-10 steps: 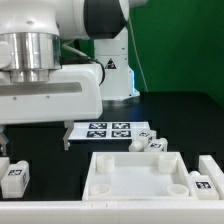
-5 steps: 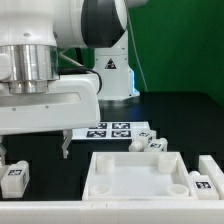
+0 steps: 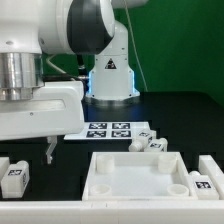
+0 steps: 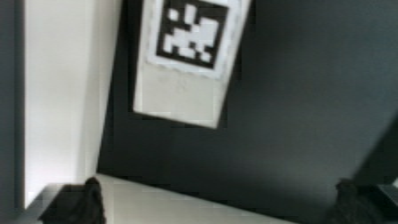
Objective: Assemble one leg
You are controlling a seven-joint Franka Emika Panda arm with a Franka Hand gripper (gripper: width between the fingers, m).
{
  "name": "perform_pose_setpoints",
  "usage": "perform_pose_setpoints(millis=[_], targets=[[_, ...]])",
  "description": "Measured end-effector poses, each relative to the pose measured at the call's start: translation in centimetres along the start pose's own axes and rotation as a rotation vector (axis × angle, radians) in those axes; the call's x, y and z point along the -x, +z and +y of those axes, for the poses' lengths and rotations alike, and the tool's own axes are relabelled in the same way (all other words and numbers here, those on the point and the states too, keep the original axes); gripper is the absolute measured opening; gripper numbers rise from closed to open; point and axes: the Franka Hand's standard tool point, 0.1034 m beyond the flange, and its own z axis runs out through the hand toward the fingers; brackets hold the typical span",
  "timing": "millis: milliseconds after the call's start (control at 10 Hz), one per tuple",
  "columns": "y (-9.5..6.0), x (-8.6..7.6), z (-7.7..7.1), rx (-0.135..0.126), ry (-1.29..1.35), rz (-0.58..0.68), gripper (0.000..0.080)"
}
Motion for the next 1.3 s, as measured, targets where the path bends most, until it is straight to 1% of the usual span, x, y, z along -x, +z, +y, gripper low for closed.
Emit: perform_pose_setpoints(millis=[200, 500, 900, 1100, 1200, 1300], targets=[[1.0, 0.9, -0.3, 0.006, 0.0, 0.003, 0.0649], [2.4, 1.8, -0.7, -0.001, -0.008, -0.008, 0.0649], [3.4, 2.5, -0.9, -0.01, -0.015, -0.023, 0.0649], [3.6, 2.9, -1.0, -0.012, -0.02, -0.028, 0.0649], [3.7, 3.3, -1.0, -0.015, -0.018, -0.035, 0.0527], [3.8, 3.5, -1.2, -0.017, -0.018, -0.038, 0.0387]])
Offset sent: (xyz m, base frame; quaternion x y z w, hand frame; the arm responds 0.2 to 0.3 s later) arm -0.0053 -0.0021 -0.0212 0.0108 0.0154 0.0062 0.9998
